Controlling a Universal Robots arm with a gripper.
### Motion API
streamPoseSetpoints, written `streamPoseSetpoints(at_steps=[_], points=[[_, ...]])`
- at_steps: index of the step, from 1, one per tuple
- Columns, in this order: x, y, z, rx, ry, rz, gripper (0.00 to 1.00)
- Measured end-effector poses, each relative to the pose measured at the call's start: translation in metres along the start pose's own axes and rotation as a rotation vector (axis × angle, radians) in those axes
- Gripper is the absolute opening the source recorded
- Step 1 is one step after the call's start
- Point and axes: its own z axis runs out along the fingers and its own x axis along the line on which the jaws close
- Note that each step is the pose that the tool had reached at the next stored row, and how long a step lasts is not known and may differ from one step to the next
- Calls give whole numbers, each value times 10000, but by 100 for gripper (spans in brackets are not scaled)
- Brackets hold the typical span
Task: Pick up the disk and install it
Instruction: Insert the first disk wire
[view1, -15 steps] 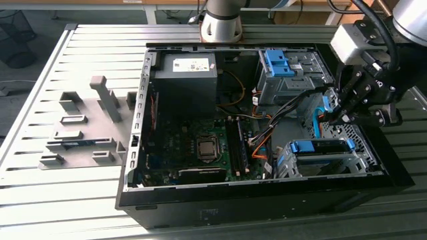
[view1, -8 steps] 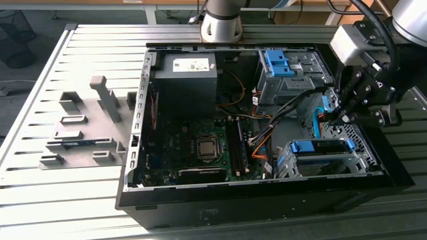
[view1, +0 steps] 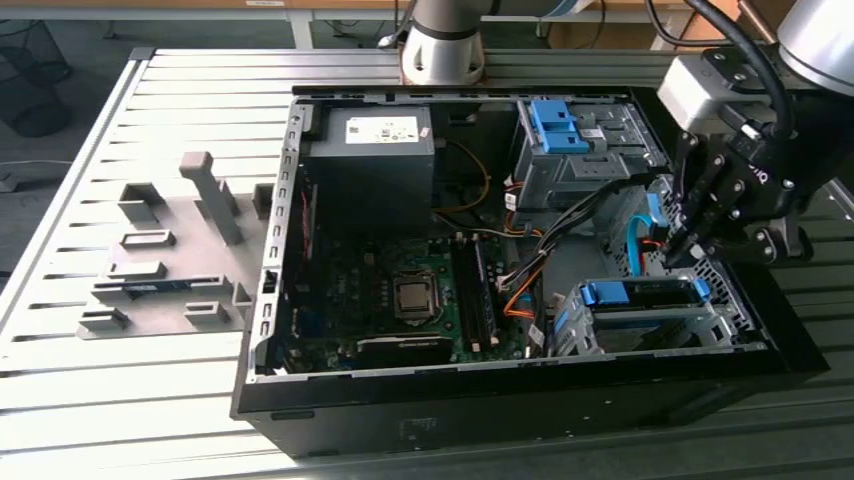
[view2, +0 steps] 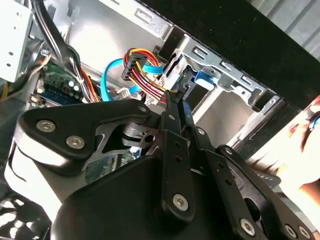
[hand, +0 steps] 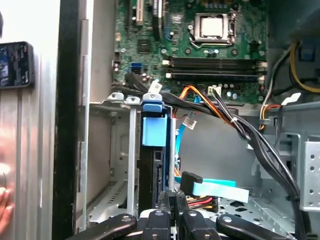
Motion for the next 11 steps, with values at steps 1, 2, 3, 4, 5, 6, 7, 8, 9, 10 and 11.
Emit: streamPoseSetpoints(at_steps=[1,2,3,4,5,6,7,8,9,10,11], points=[[0,1,8,-4,-11,113,16],[0,7,12,-7,-25,192,16],[3,13,14,-9,-53,206,16],[13,13,19,-10,-87,205,16],[25,13,25,-11,-108,203,16],[36,13,32,-11,-121,201,16],[49,13,39,-11,-126,199,16],[65,13,48,-11,-129,197,16],[80,12,56,-11,-130,195,16],[94,12,62,-11,-129,195,16],[100,12,66,-12,-131,195,16]])
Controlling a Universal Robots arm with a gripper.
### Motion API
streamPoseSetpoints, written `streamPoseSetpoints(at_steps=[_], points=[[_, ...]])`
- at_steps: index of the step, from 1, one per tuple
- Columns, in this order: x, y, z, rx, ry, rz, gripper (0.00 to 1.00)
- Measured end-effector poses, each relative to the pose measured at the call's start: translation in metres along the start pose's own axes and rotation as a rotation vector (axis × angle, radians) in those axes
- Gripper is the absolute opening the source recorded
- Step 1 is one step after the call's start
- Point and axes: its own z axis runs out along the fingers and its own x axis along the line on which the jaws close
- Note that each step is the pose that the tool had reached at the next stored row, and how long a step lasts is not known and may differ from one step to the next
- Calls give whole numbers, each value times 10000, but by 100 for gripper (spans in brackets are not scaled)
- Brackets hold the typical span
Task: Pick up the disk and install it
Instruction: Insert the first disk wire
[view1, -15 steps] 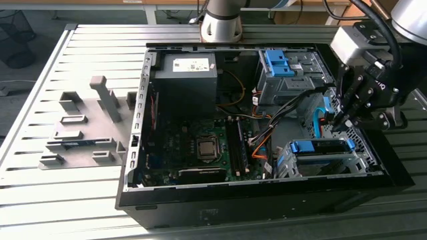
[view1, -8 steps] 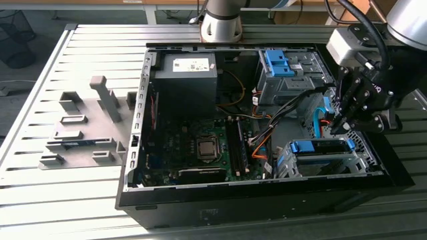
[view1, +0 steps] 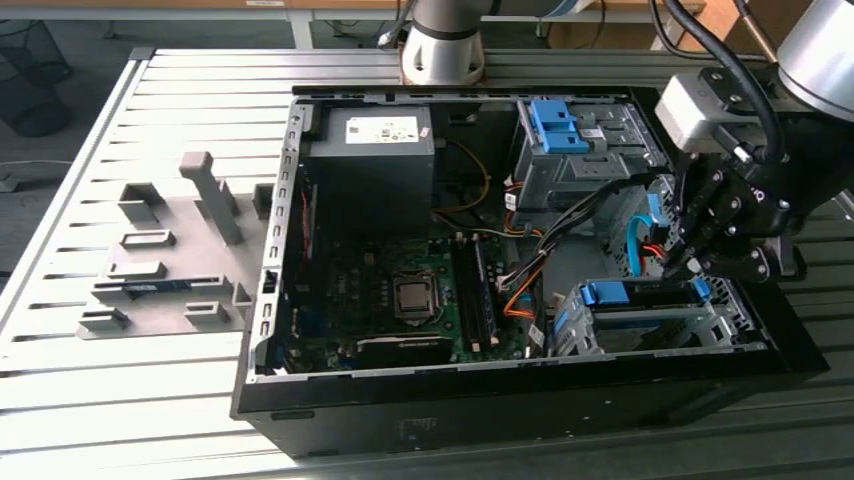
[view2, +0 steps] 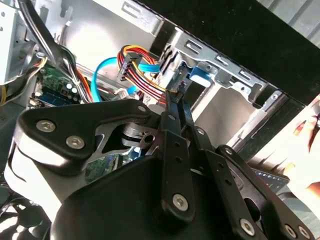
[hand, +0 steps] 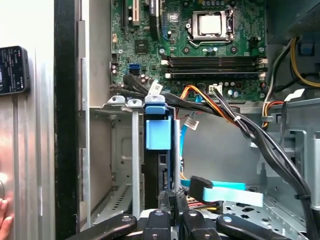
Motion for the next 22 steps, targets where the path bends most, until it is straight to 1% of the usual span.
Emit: streamPoseSetpoints(at_steps=[4,6,10,15,22], points=[[0,0,1,-1,-12,0,16],[0,0,3,-17,-21,10,16],[0,-1,17,-29,-45,150,16],[2,-1,32,-33,-46,329,16],[8,-2,66,-53,-45,305,16]])
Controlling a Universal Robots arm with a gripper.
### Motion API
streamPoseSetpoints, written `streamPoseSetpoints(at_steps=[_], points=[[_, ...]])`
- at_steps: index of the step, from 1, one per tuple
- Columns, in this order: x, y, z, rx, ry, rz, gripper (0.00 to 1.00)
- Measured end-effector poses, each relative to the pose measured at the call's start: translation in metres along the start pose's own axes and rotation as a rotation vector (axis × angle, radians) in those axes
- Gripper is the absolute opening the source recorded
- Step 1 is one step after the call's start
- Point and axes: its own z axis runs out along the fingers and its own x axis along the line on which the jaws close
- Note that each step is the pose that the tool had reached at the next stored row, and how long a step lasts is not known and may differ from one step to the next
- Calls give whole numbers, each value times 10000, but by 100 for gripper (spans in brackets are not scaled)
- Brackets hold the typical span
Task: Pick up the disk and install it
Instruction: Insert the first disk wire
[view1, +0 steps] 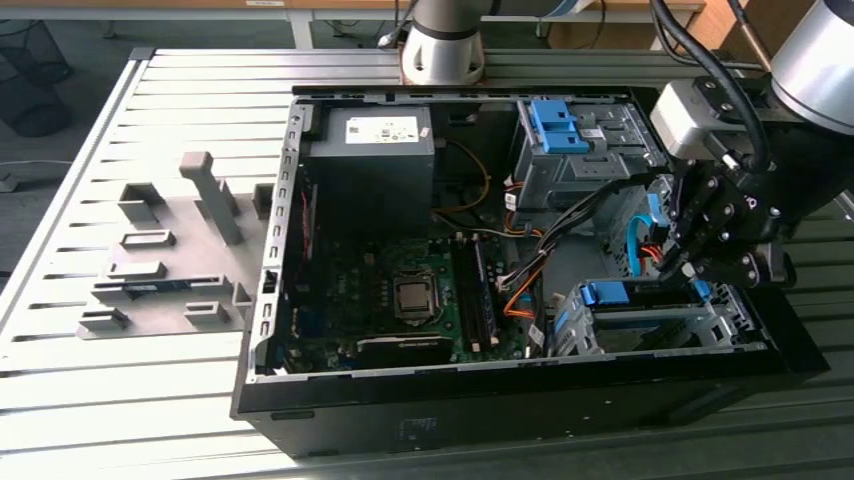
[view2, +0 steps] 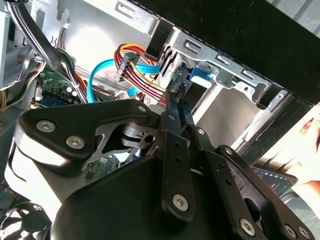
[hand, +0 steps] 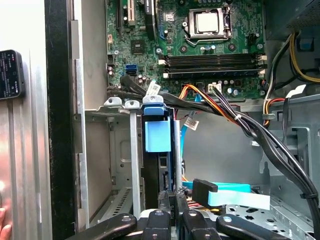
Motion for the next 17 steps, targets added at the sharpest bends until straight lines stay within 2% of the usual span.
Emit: streamPoseSetpoints(at_steps=[17], points=[[38,-4,25,-3,-7,-99,16]])
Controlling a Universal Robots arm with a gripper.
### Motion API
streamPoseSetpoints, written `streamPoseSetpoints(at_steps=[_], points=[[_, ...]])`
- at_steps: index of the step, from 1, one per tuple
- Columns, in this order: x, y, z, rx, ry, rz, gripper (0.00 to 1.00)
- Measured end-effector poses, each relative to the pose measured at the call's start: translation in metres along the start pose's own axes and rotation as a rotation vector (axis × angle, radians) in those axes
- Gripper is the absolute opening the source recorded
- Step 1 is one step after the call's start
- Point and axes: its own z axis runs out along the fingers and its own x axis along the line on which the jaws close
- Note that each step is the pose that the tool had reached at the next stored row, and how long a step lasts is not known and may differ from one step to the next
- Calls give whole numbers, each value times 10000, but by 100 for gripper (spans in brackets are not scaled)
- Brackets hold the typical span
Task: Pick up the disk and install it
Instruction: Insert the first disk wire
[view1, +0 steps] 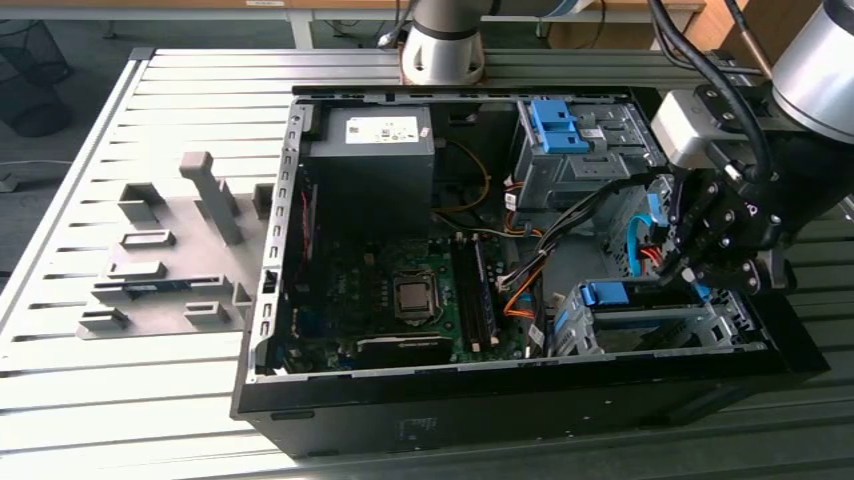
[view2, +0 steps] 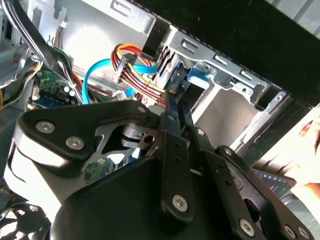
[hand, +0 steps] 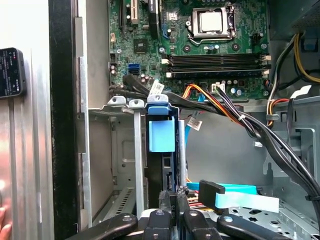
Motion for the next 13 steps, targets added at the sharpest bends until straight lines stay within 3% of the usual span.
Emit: streamPoseSetpoints(at_steps=[13], points=[[10,-1,42,-12,-22,-4,16]])
